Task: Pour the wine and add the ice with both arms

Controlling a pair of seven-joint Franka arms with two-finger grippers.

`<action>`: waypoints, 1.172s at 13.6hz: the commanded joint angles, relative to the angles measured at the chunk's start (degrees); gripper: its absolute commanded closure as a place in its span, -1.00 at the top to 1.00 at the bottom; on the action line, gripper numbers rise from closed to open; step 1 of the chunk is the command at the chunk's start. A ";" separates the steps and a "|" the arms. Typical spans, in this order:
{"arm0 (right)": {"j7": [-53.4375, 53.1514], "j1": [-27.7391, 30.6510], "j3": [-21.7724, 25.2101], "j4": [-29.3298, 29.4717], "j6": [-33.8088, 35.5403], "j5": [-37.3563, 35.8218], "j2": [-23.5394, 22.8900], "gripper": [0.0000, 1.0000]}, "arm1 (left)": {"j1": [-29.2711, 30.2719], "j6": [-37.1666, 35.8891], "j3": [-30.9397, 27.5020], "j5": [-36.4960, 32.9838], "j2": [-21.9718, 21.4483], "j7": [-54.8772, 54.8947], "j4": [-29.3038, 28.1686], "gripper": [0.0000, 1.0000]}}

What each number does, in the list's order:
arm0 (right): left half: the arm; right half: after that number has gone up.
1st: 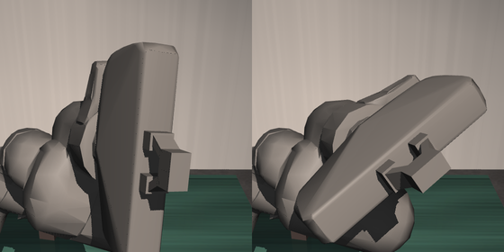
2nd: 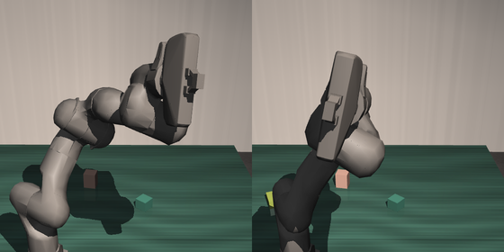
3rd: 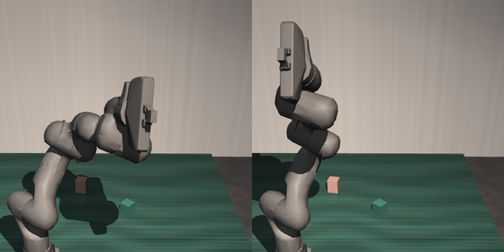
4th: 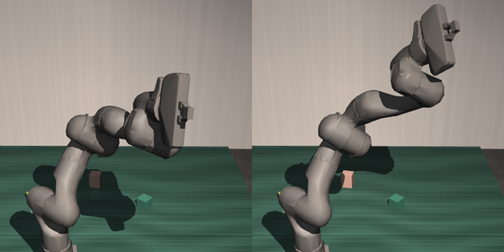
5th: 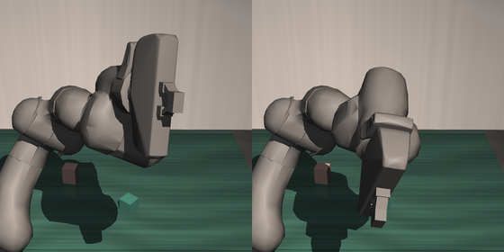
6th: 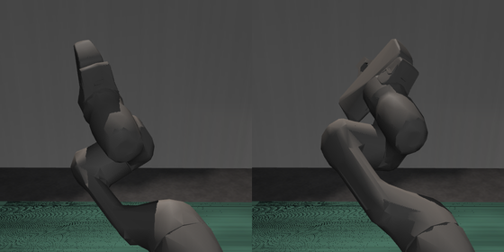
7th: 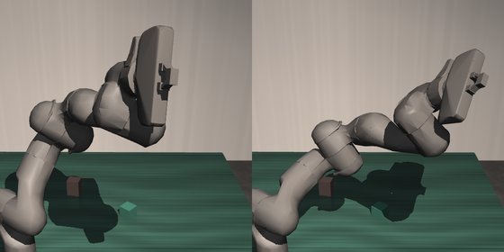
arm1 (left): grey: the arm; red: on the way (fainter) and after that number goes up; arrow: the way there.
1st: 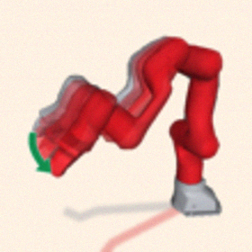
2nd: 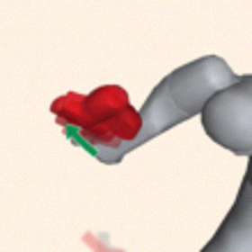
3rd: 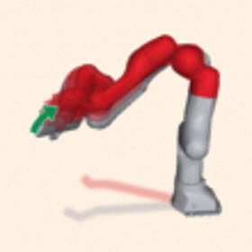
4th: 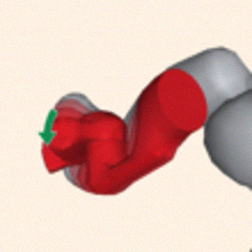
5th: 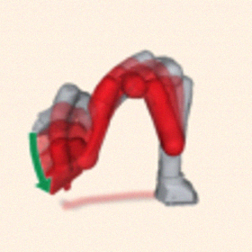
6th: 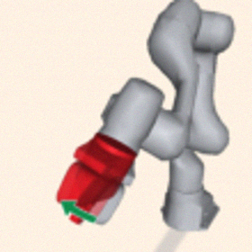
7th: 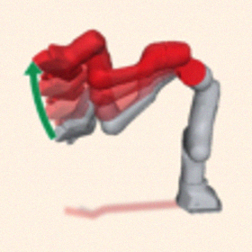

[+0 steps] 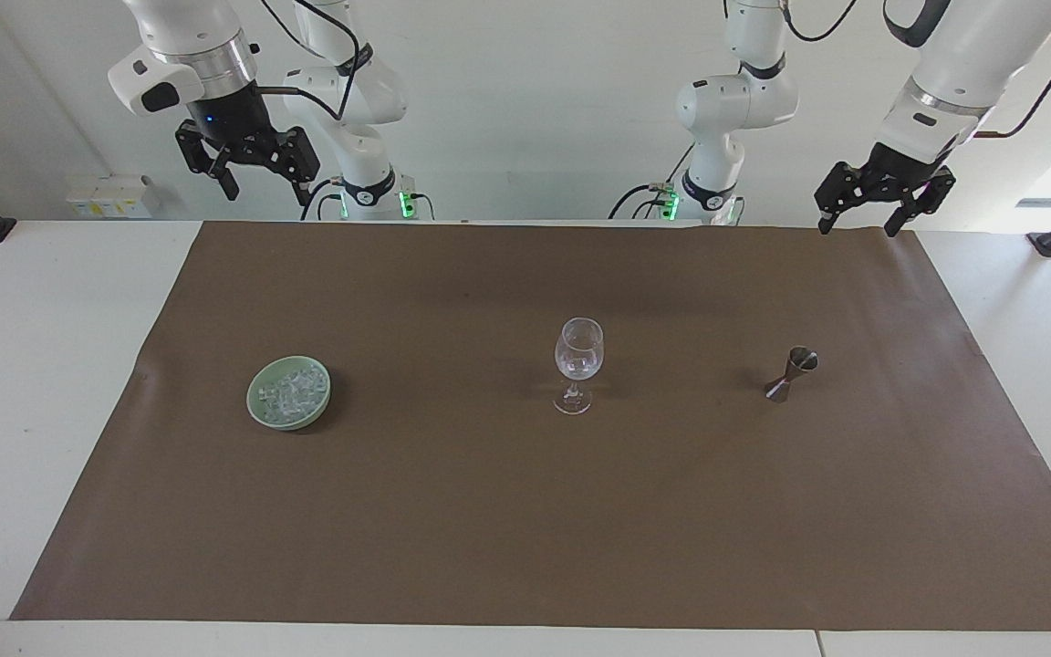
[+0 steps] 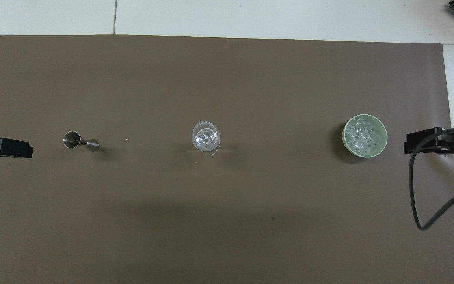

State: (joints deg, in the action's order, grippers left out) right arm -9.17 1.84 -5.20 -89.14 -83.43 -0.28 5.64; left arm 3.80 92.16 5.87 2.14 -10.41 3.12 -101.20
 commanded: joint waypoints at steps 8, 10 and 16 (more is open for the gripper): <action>1.34 1.24 0.10 -0.60 -3.14 -0.51 0.42 1.00 | -0.20 0.48 -0.42 0.67 -1.46 -0.13 -1.54 1.00; 0.91 1.24 0.10 -0.60 -2.88 -0.25 0.42 1.00 | -0.20 0.48 -0.42 0.67 -1.46 -0.22 -1.54 1.00; 0.90 1.42 0.71 -0.51 -1.30 -0.34 0.95 1.00 | -0.20 0.48 -0.42 0.67 -1.46 -0.13 -1.54 1.00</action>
State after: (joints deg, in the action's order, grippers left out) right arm -9.16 2.57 -4.51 -89.14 -85.53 -0.28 5.63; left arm 3.80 92.16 5.87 2.14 -10.41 3.12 -101.21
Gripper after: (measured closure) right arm 0.000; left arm 0.000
